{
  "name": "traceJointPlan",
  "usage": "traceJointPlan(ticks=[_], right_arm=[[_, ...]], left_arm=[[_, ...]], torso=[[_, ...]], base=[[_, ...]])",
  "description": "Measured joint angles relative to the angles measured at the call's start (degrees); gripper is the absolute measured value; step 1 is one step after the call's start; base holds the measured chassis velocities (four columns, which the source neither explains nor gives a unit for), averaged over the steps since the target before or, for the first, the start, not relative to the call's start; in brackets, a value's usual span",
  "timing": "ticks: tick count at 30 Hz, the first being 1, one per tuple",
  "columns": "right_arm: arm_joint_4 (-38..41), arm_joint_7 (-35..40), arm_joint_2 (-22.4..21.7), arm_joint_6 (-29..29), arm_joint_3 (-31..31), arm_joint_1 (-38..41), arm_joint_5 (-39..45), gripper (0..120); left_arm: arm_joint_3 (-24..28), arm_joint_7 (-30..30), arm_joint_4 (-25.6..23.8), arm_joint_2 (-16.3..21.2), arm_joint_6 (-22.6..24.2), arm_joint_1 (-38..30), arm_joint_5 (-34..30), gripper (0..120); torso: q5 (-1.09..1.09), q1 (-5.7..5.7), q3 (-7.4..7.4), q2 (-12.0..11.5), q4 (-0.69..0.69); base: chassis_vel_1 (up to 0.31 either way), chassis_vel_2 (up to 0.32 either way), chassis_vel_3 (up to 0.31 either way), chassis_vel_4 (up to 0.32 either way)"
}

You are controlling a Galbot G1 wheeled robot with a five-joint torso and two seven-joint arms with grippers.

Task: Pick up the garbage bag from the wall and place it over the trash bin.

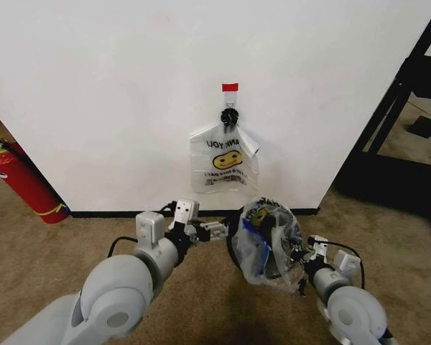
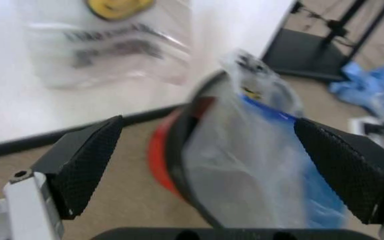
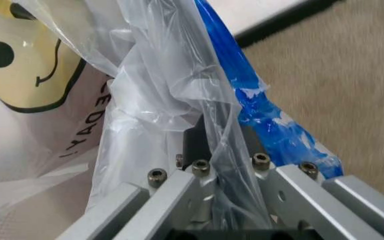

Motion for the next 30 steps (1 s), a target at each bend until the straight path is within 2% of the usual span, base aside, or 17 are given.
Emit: traceJointPlan(ticks=[6, 10, 18, 21, 25, 30], right_arm=[[-0.04, 5.93, 5.57, 1.22, -2.60, -0.28, 0.21, 0], [-0.63, 6.17, 6.72, 1.44, -3.37, 0.14, -0.98, 0], [-1.23, 5.87, 6.03, 1.47, -4.17, 0.68, -2.48, 0], [-1.29, 5.69, 5.58, 1.43, -4.16, 0.68, -2.57, 0], [-1.31, 3.99, 4.44, 1.58, -4.30, 0.38, -3.49, 0], [-1.28, 3.84, 4.10, 1.66, -4.57, 0.54, -3.44, 0]], left_arm=[[2.78, 5.63, -2.25, 0.35, -1.56, 2.55, 2.37, 100], [3.68, 7.46, -2.28, 1.18, -1.65, 2.79, 2.37, 98], [7.61, 9.48, -2.28, 1.12, -1.51, 0.38, 3.99, 97], [10.76, 9.88, -2.28, 0.89, -1.48, -0.76, 5.74, 96], [15.95, 10.67, -2.27, 0.14, -1.77, -1.05, 8.63, 88], [18.04, 10.54, -1.06, -1.28, -1.80, -1.91, 10.07, 84]], torso=[[-0.01, 0.00, 0.00, 0.00, -0.02], [0.00, 0.00, 0.00, 0.00, -0.02], [0.00, 0.00, 0.00, 0.00, -0.02], [0.01, 0.00, 0.00, 0.00, -0.02], [0.01, 0.00, 0.00, 0.00, -0.01], [0.01, 0.00, 0.00, 0.00, -0.02]], base=[[0.000, 0.000, 0.000, 0.000], [0.000, 0.000, 0.000, 0.000], [0.000, 0.000, 0.000, 0.000], [0.000, 0.000, 0.000, 0.000], [0.000, 0.000, 0.000, 0.000], [0.000, 0.000, 0.000, 0.000]])
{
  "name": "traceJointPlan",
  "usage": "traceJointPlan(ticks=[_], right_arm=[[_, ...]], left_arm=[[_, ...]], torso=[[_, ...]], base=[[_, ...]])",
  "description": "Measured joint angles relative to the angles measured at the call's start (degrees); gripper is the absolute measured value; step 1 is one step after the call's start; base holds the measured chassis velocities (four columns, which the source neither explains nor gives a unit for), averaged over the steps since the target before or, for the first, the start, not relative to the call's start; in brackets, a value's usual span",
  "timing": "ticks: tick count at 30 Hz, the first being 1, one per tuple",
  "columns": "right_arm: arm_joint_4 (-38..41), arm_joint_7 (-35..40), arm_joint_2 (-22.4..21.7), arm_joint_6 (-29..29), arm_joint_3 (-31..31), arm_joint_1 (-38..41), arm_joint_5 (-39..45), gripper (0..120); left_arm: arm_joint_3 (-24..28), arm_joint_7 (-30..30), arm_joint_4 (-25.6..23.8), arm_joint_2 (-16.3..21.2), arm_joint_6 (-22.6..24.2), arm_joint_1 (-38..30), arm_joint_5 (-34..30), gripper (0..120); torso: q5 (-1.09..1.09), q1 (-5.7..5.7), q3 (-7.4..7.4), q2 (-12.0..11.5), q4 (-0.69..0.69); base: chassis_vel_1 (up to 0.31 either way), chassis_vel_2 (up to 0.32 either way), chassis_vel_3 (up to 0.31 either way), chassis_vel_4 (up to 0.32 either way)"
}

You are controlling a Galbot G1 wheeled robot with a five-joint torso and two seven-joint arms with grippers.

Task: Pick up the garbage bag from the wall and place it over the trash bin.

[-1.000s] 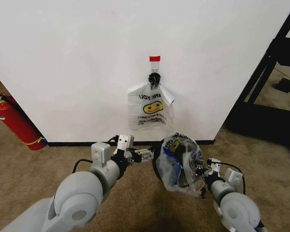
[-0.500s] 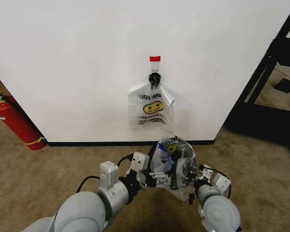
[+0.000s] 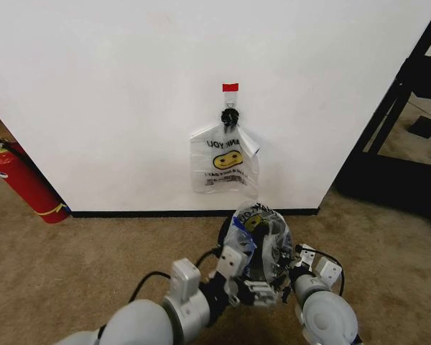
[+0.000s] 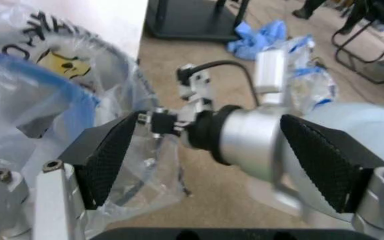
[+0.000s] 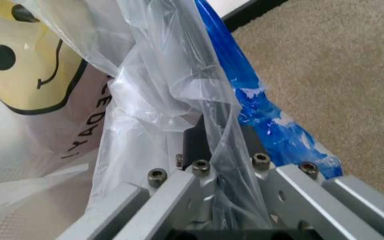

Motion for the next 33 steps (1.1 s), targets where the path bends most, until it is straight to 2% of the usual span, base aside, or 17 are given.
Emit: traceJointPlan(ticks=[3, 8, 18, 25, 30, 33], right_arm=[[0.47, -0.35, 0.15, 0.00, -0.20, -0.03, 0.10, 0], [0.69, -0.91, 0.25, 0.00, -0.11, -0.19, 0.31, 0], [0.58, -1.27, 0.12, -0.15, 0.41, -0.15, 0.60, 0], [0.58, -1.28, 0.41, -0.16, 0.24, 0.00, 0.62, 0], [0.97, -1.29, 0.48, -0.20, 0.26, -0.32, 0.67, 0], [1.39, -1.29, 0.58, -0.20, 0.36, -0.65, 0.70, 0]], left_arm=[[0.36, -0.40, 2.98, -1.00, -0.49, -0.58, 2.08, 84], [0.30, -0.54, 4.57, -1.14, -0.95, -0.62, 3.13, 84], [-3.53, -1.62, 1.66, 1.32, -0.95, 0.40, 2.29, 84], [-2.83, -1.69, 2.49, 0.78, -0.91, 0.17, 2.30, 83], [-0.66, -1.52, 5.34, -0.69, -1.14, -0.49, 3.48, 78], [-0.56, -1.84, 8.67, -0.81, -2.86, -0.84, 4.39, 65]], torso=[[-0.01, 0.00, 0.01, 0.00, 0.00], [0.00, 0.00, 0.01, 0.00, 0.00], [-0.01, 0.00, 0.01, 0.00, 0.00], [-0.01, 0.00, 0.01, 0.00, 0.00], [0.00, 0.00, 0.00, 0.00, 0.00], [-0.01, 0.00, 0.00, 0.00, 0.00]], base=[[0.000, 0.000, 0.000, 0.000], [0.000, 0.000, 0.000, 0.000], [0.000, 0.000, 0.000, 0.000], [0.000, 0.000, 0.000, 0.000], [0.000, 0.000, 0.000, 0.000], [0.000, 0.000, 0.000, 0.000]])
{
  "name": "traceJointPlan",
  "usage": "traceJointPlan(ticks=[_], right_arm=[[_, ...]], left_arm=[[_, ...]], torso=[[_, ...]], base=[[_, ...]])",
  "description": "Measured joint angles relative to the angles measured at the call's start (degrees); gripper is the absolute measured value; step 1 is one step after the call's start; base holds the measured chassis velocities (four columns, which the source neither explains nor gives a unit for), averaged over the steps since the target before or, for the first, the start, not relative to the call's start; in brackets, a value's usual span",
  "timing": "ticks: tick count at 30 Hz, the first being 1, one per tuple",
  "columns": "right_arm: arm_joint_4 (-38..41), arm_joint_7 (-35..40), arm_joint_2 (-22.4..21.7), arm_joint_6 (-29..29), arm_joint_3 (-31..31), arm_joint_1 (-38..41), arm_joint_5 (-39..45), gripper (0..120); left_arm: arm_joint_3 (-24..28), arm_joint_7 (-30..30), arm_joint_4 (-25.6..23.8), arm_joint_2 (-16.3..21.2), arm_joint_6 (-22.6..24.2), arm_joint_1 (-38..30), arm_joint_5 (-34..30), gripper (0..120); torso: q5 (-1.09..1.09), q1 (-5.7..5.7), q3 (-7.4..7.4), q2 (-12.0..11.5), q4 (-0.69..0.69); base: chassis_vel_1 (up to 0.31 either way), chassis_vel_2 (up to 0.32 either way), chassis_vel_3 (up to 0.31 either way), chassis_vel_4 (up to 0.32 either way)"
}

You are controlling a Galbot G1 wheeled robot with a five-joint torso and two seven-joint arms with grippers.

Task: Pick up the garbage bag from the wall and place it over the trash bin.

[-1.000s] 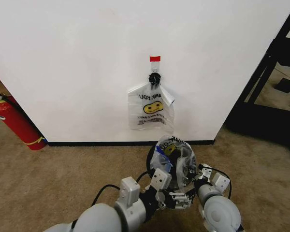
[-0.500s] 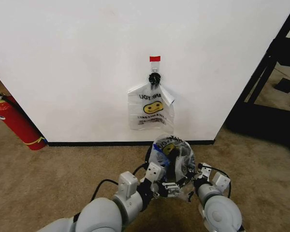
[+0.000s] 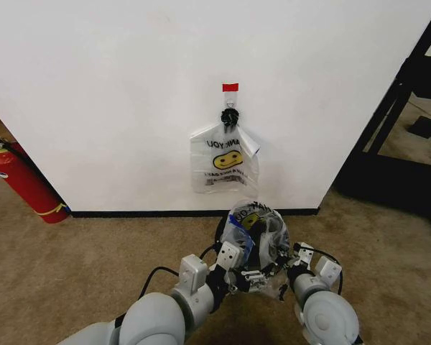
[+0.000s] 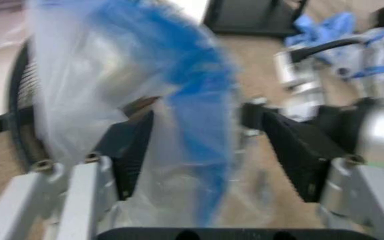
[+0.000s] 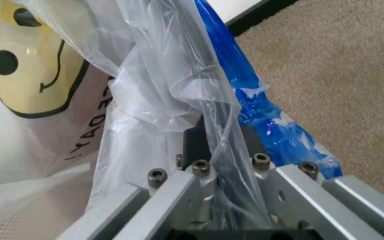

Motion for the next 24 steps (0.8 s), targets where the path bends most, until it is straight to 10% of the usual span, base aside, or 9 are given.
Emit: traceJointPlan(ticks=[18, 24], right_arm=[[-0.51, -0.31, 0.94, 0.36, 0.00, 0.24, -0.25, 0], [-0.58, -0.01, 1.34, 0.89, 0.71, 0.76, 0.70, 0]], left_arm=[[-4.61, -1.89, -1.22, 1.69, -2.58, 3.41, -0.15, 0], [-5.87, -1.88, -2.45, 2.16, -2.95, 4.27, -0.62, 0]], torso=[[0.00, 0.00, 0.00, 0.00, 0.00], [0.00, 0.00, 0.00, 0.00, 0.01]], base=[[0.000, 0.000, 0.000, 0.000], [0.000, 0.000, 0.000, 0.000]])
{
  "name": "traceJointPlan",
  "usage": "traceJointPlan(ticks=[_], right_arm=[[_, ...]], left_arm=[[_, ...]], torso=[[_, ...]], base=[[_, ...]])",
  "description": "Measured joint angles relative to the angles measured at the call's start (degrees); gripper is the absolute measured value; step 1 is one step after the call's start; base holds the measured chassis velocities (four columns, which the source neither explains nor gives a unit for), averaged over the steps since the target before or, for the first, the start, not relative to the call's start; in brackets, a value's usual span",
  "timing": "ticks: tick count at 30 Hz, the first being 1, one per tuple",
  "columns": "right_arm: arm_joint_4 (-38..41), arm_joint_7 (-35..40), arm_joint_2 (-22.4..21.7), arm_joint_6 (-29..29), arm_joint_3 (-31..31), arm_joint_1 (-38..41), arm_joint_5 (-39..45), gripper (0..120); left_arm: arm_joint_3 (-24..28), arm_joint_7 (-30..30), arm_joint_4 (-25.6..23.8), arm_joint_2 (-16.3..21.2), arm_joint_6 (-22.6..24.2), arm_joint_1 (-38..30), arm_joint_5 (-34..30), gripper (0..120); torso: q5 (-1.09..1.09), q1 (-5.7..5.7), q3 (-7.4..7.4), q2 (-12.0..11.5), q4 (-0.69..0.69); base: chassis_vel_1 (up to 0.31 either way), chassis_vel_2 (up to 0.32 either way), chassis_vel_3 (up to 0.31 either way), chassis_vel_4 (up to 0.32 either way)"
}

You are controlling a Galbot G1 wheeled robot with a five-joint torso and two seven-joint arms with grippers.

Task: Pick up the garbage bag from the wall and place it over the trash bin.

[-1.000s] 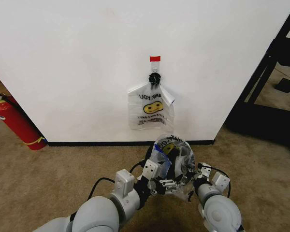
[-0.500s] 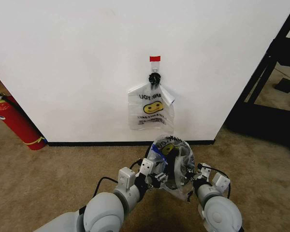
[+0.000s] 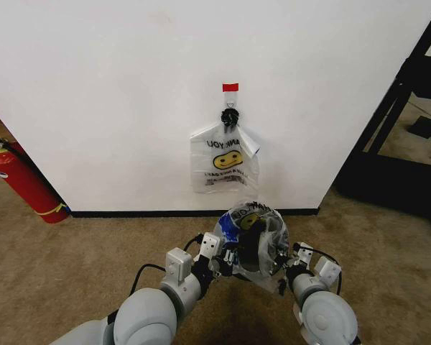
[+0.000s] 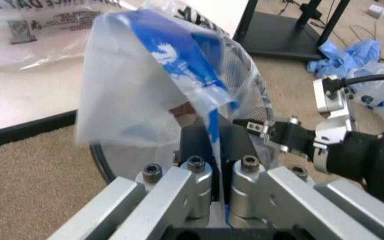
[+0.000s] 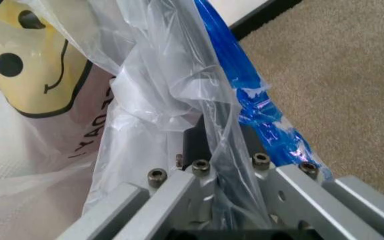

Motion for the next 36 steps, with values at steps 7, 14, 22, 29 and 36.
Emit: traceJointPlan(ticks=[7, 14, 22, 29, 36], right_arm=[[2.02, 4.79, 1.47, -0.62, 2.01, 0.36, 7.57, 0], [4.12, 6.23, 0.75, -0.83, 2.99, 0.16, 10.10, 0], [5.14, 6.58, 0.20, -1.38, 3.50, 0.07, 11.07, 0], [5.13, 6.54, 0.27, -1.45, 3.65, 0.38, 11.52, 0], [5.51, 6.10, -0.30, -1.90, 3.67, 0.02, 11.76, 0]], left_arm=[[-1.49, 0.46, 0.46, 0.06, -0.62, 3.54, 0.53, 0], [-1.87, 1.09, 2.01, -0.36, -1.35, 6.58, 2.17, 0], [-2.82, 2.02, 3.95, -0.79, -2.79, 7.88, 4.09, 0], [-4.25, 3.05, 5.98, -0.40, -4.04, 9.92, 5.93, 0], [-5.46, 3.31, 8.91, -0.48, -4.83, 8.09, 6.20, 0]], torso=[[0.00, 0.00, 0.00, 0.00, 0.00], [0.00, 0.00, 0.00, 0.00, 0.00], [0.00, 0.00, 0.00, 0.00, 0.00], [0.00, 0.00, 0.00, 0.00, 0.00], [0.00, 0.00, 0.00, 0.00, 0.00]], base=[[0.000, 0.000, 0.000, 0.000], [0.000, 0.000, 0.000, 0.000], [0.000, 0.000, 0.000, 0.000], [0.000, 0.000, 0.000, 0.000], [0.000, 0.000, 0.000, 0.000]])
